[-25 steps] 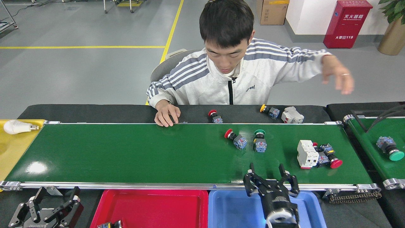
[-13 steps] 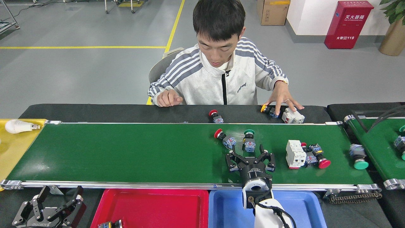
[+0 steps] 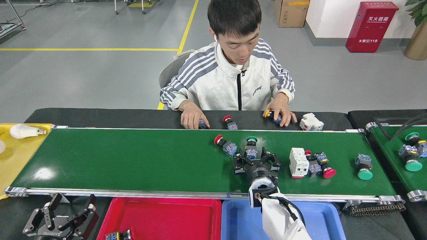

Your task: Pick switch part from conveyor to tray

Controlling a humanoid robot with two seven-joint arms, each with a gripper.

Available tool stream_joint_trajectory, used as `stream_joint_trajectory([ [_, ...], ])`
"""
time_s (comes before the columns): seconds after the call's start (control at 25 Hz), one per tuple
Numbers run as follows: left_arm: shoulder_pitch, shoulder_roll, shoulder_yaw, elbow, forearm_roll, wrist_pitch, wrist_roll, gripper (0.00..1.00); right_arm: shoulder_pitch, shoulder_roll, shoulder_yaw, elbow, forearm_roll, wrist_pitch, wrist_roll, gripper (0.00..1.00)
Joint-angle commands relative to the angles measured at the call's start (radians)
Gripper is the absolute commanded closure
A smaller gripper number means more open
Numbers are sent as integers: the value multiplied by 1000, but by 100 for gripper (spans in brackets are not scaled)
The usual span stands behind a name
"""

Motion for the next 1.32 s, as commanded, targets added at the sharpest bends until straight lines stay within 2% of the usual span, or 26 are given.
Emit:
stream_joint_trajectory([
  [0.0, -9, 12, 5, -9, -1, 6, 3, 0, -22, 6, 19, -26, -1, -4, -8, 97],
  [0.08, -9, 12, 5, -11, 1, 6, 3, 0, 3, -1, 74, -93, -1, -9, -11, 98],
  [0.16, -9, 12, 5, -12, 1, 6, 3, 0, 64, -10, 165, -221, 0, -27, -13, 98],
  [0.28, -11, 12, 6, -15, 1, 6, 3, 0, 158, -77, 300, -429, 2, -176, -14, 97],
  [0.32, -11, 12, 5, -15, 1, 6, 3, 0, 187, -116, 332, -494, 3, -242, -17, 87],
  [0.36, -11, 11, 5, -14, 1, 6, 3, 0, 219, -151, 361, -555, 9, -322, -25, 57],
  [0.4, -13, 10, 3, -15, 1, 6, 3, 0, 245, -175, 384, -595, 11, -388, -34, 17],
  [0.44, -16, 10, 2, -15, 1, 6, 3, 0, 262, -188, 400, -613, 14, -434, -40, 2],
  [0.52, -45, 1, -6, -17, -3, 6, 2, 0, 282, -197, 407, -618, 35, -511, -40, 2],
  [0.64, -100, -4, -129, -31, -6, 26, -15, 0, 288, -191, 369, -613, 37, -494, -40, 2],
  [0.72, -131, -5, -216, -41, -18, 84, -34, 0, 303, -191, 298, -633, 35, -472, -40, 2],
  [0.8, -174, -18, -344, -32, -84, 167, -41, 0, 383, -189, 151, -698, 35, -416, -45, 2],
  [0.88, -224, -50, -456, -6, -150, 248, -43, 0, 510, -188, -5, -782, 35, -345, -82, 2],
  [0.96, -281, -99, -537, 49, -182, 305, -51, 0, 650, -185, -172, -843, 34, -302, -177, 2],
  [1.04, -330, -159, -561, 132, -184, 325, -81, 0, 722, -162, -305, -848, 34, -264, -223, 2],
  [1.08, -371, -188, -566, 184, -188, 336, -94, 0, 737, -142, -349, -839, 34, -245, -223, 2],
  [1.16, -431, -200, -571, 248, -190, 353, -94, 0, 730, -125, -357, -813, 34, -224, -220, 2],
  [1.28, -523, -203, -574, 380, -190, 371, -94, 0, 653, -128, -332, -793, 45, -212, -177, 2],
])
